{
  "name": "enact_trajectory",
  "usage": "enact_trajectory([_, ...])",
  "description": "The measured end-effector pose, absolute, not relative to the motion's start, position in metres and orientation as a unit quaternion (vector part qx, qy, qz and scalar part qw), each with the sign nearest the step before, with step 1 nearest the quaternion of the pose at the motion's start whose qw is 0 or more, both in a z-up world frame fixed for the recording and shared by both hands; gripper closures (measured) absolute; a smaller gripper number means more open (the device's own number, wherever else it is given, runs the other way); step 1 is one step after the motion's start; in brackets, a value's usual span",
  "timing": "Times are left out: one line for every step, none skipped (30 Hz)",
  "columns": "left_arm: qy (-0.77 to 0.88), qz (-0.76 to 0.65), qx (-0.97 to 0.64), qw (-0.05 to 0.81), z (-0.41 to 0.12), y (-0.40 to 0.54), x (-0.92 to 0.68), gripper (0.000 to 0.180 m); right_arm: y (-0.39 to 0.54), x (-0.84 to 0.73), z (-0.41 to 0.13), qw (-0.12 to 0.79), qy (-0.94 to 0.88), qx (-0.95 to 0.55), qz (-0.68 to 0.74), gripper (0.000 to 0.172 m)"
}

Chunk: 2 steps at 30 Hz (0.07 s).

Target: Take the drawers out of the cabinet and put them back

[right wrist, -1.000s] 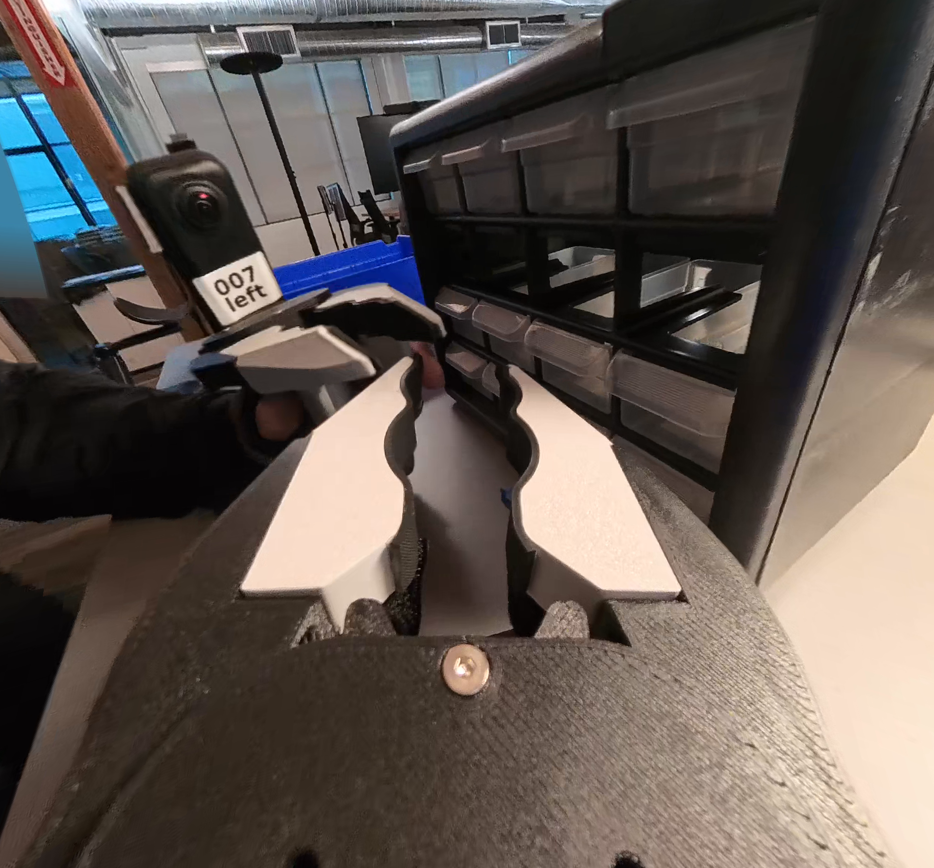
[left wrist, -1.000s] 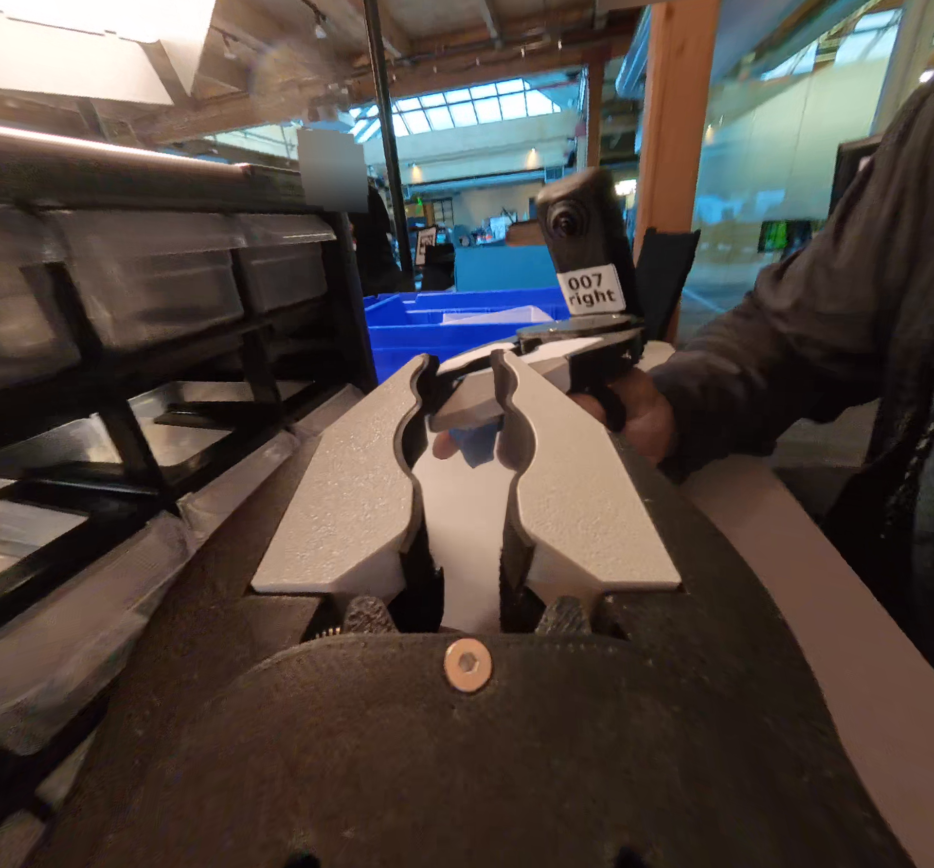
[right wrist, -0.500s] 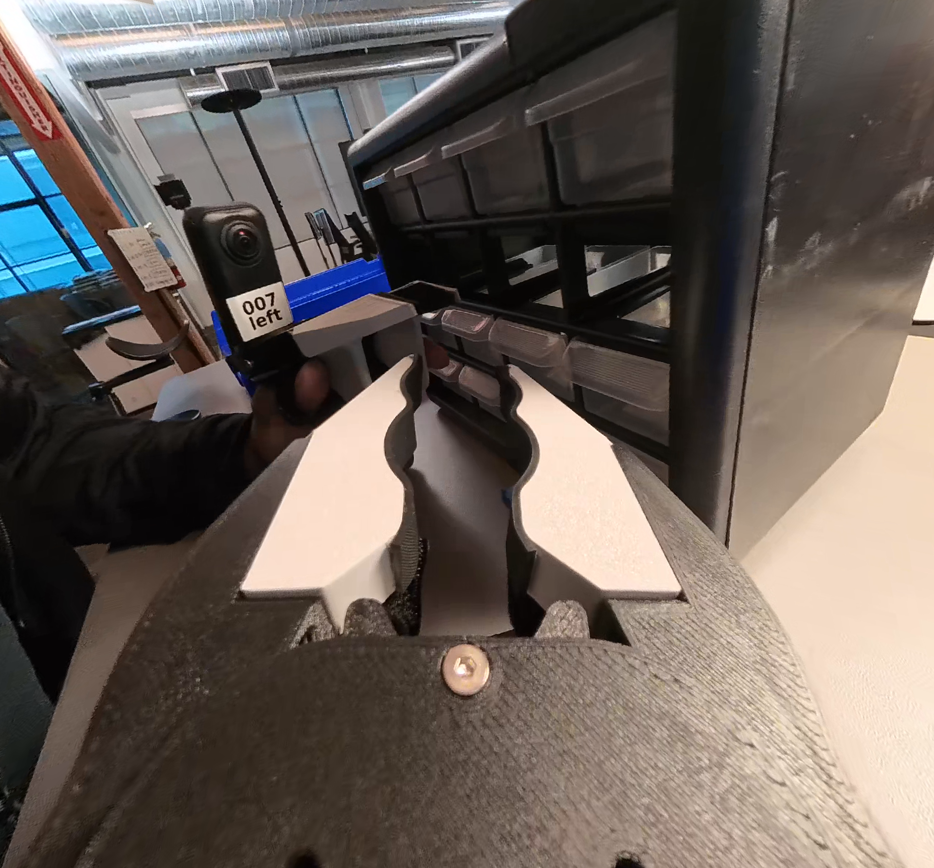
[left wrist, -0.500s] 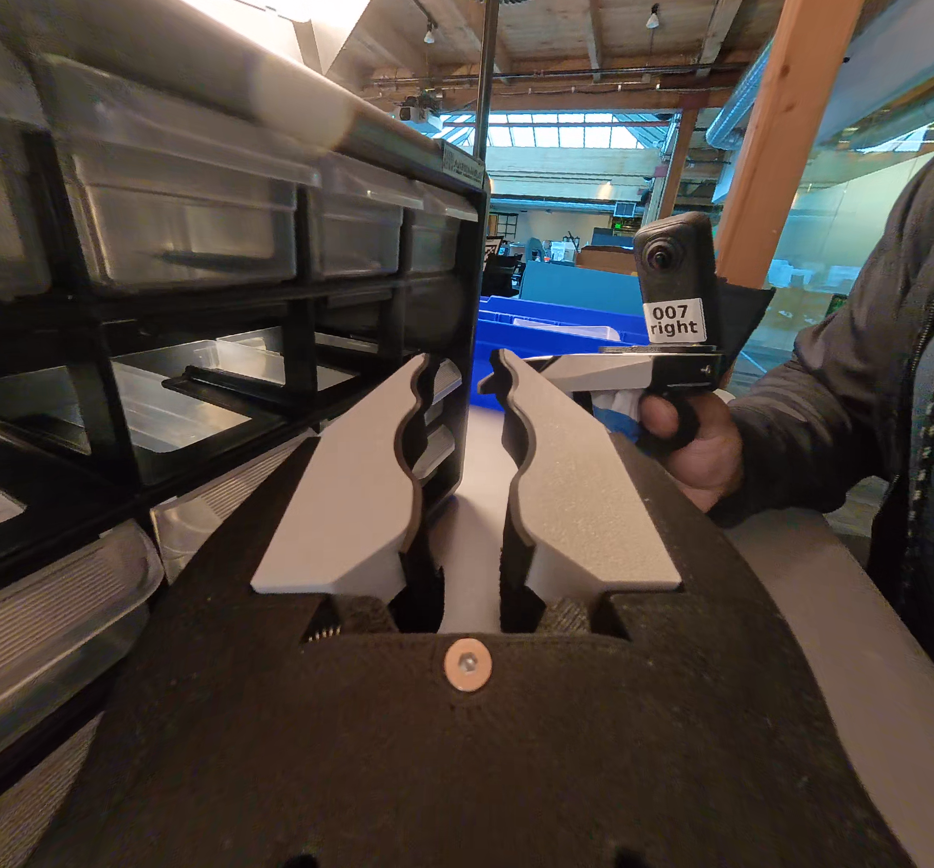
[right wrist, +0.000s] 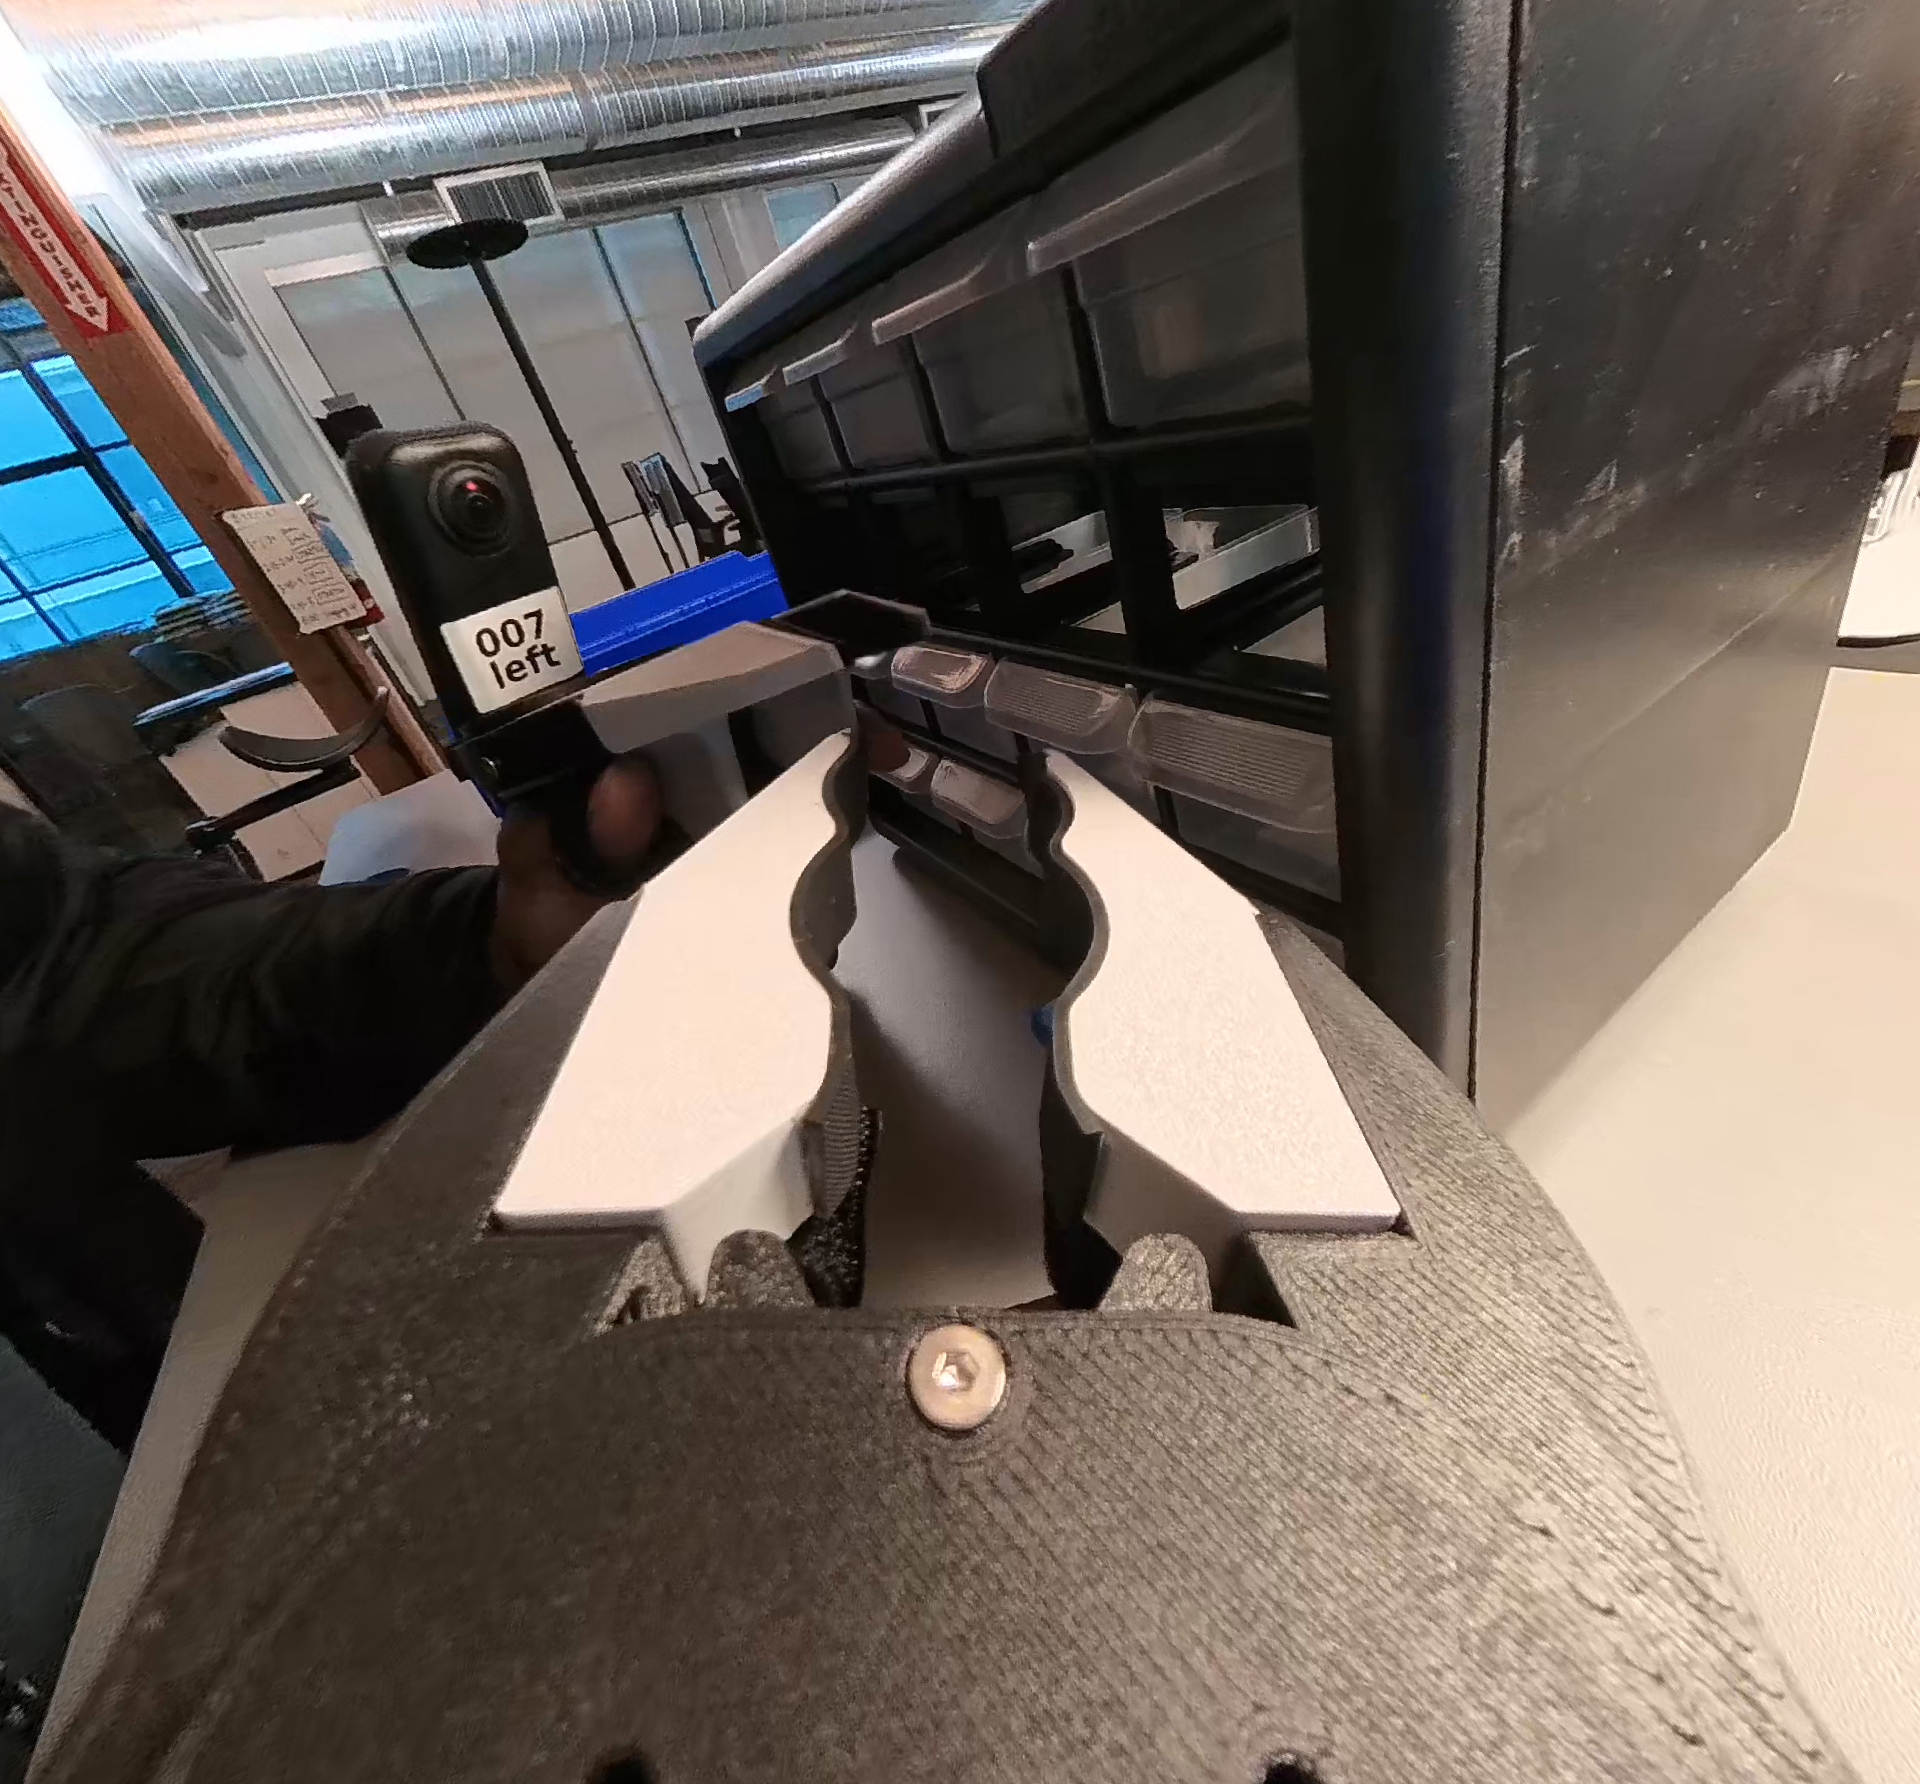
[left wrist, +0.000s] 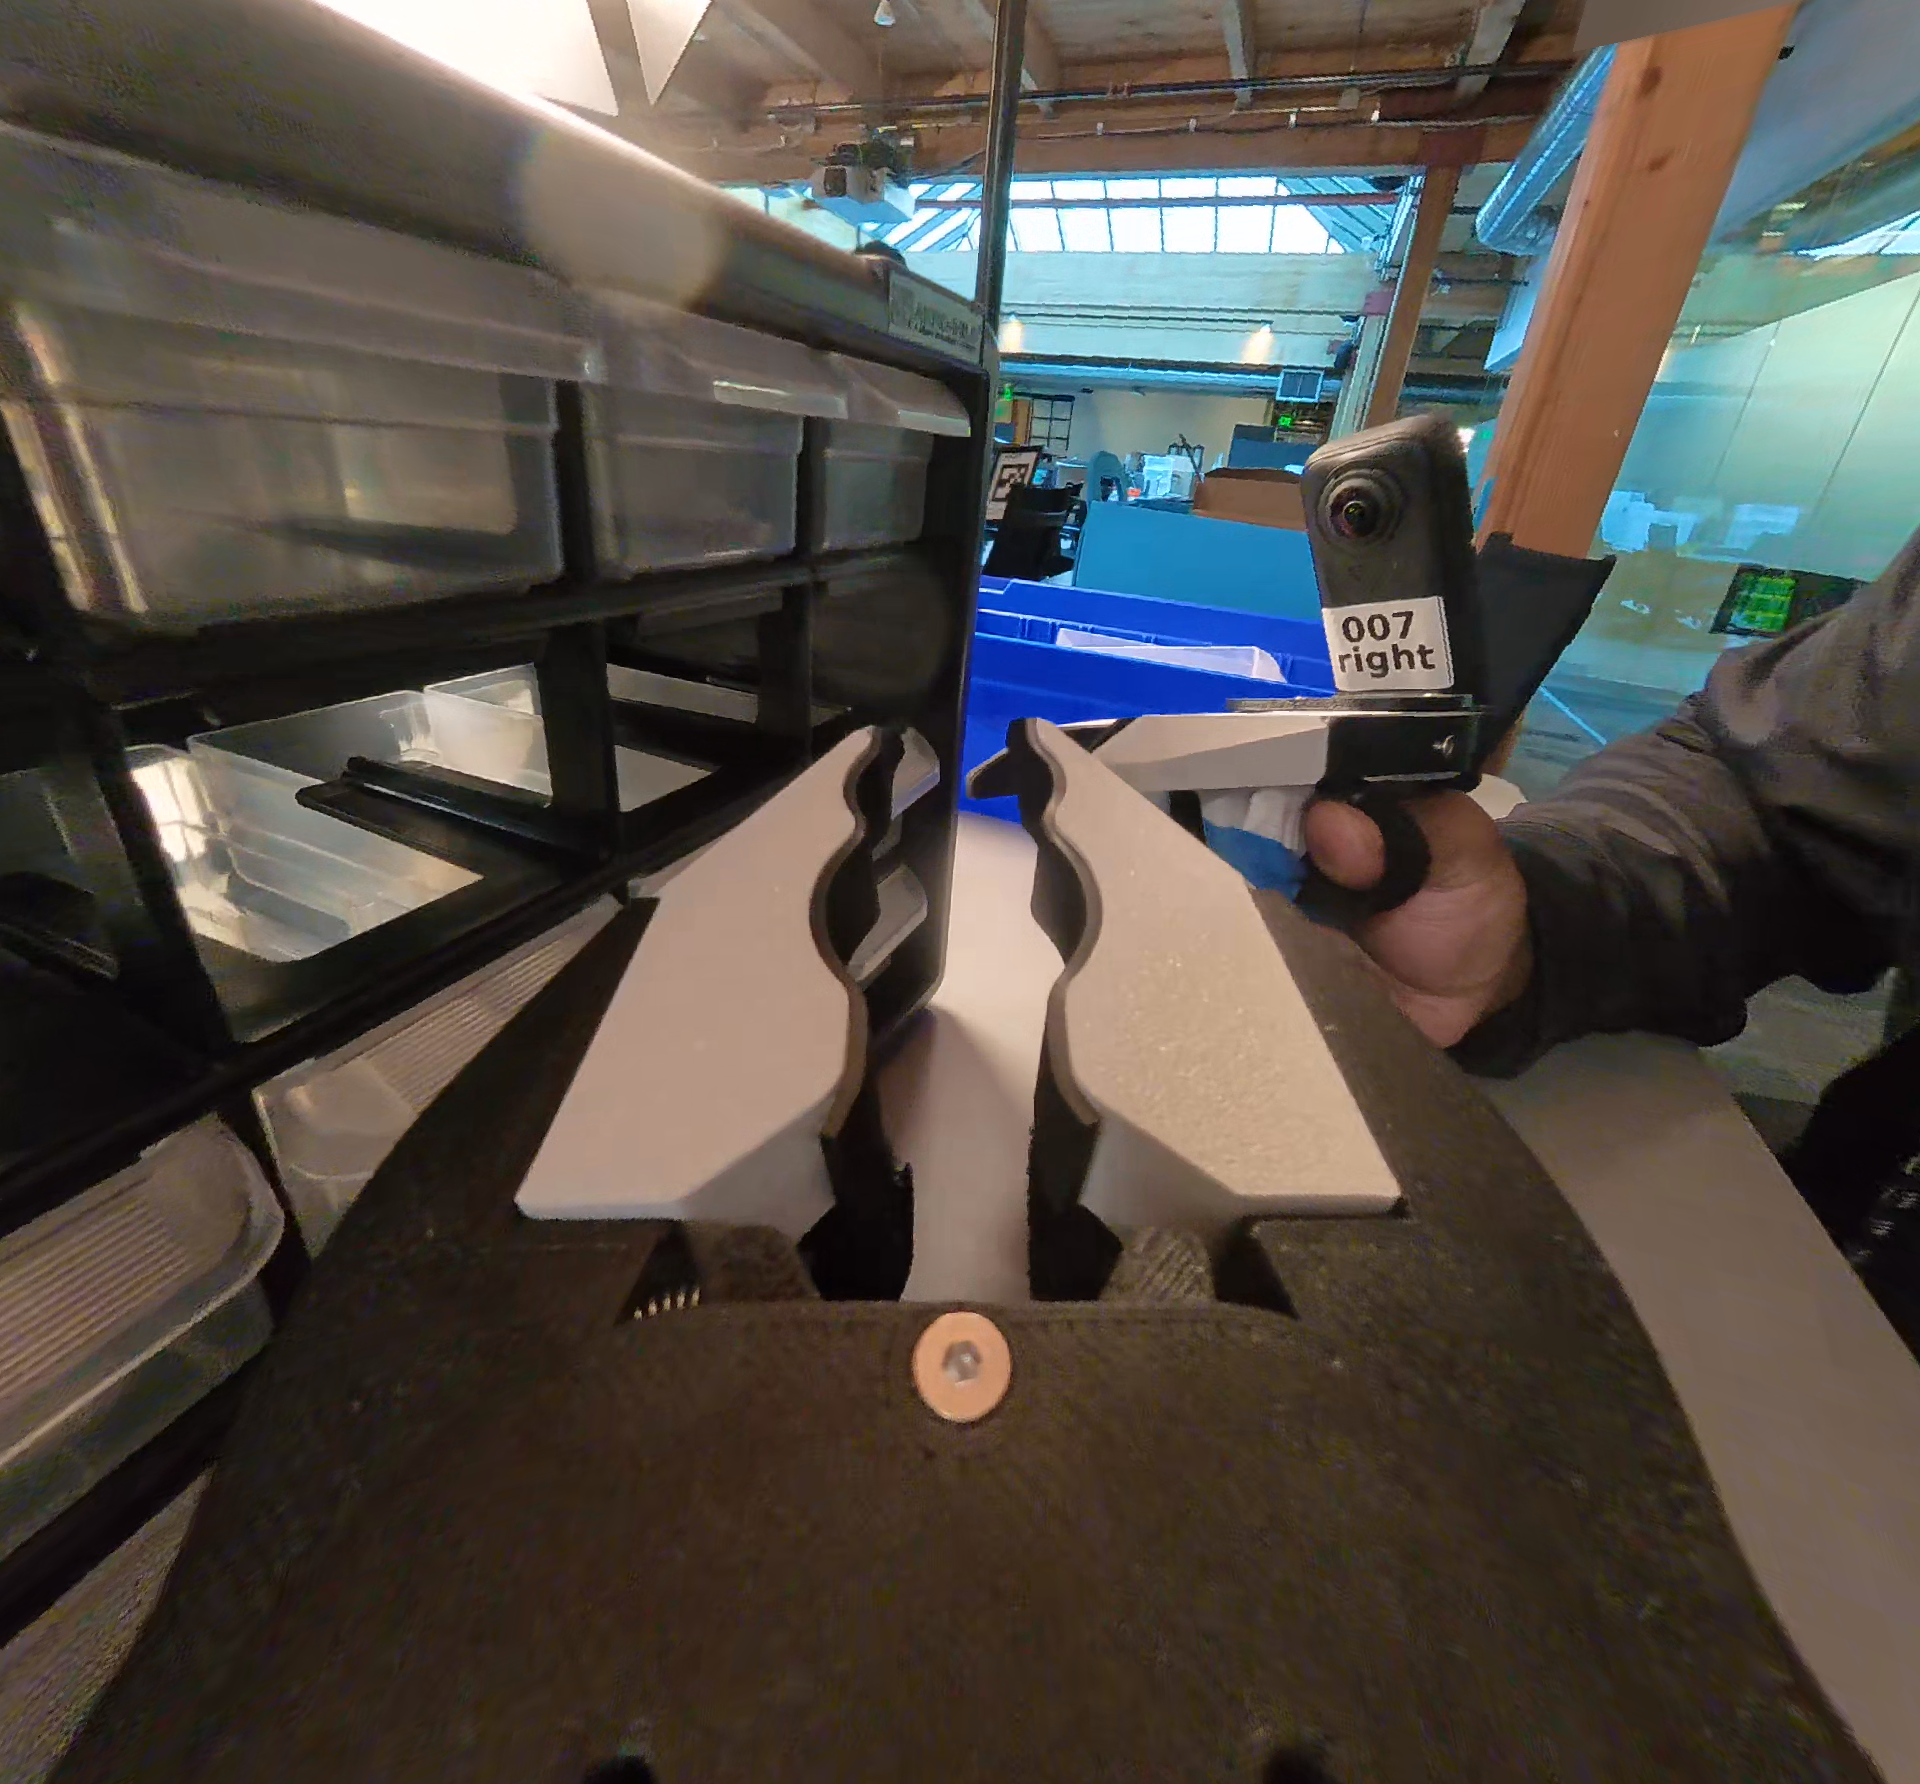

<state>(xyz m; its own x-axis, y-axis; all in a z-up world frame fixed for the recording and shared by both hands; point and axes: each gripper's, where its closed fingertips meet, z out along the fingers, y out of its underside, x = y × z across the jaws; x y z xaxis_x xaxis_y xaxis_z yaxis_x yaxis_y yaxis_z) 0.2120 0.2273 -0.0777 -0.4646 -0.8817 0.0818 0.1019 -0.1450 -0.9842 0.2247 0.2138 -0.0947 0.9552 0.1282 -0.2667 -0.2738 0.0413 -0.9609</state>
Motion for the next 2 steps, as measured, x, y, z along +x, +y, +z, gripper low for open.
enact_trajectory([0.541,-0.662,-0.362,0.372,-0.0778,0.2269,0.2123,0.156,0.2138,0.2258,-0.0946,0.720,0.056,-0.677,0.140,0.140])
enact_trajectory([0.544,-0.660,-0.361,0.372,-0.0783,0.2257,0.2124,0.156,0.2138,0.2265,-0.0946,0.720,0.059,-0.677,0.142,0.140])
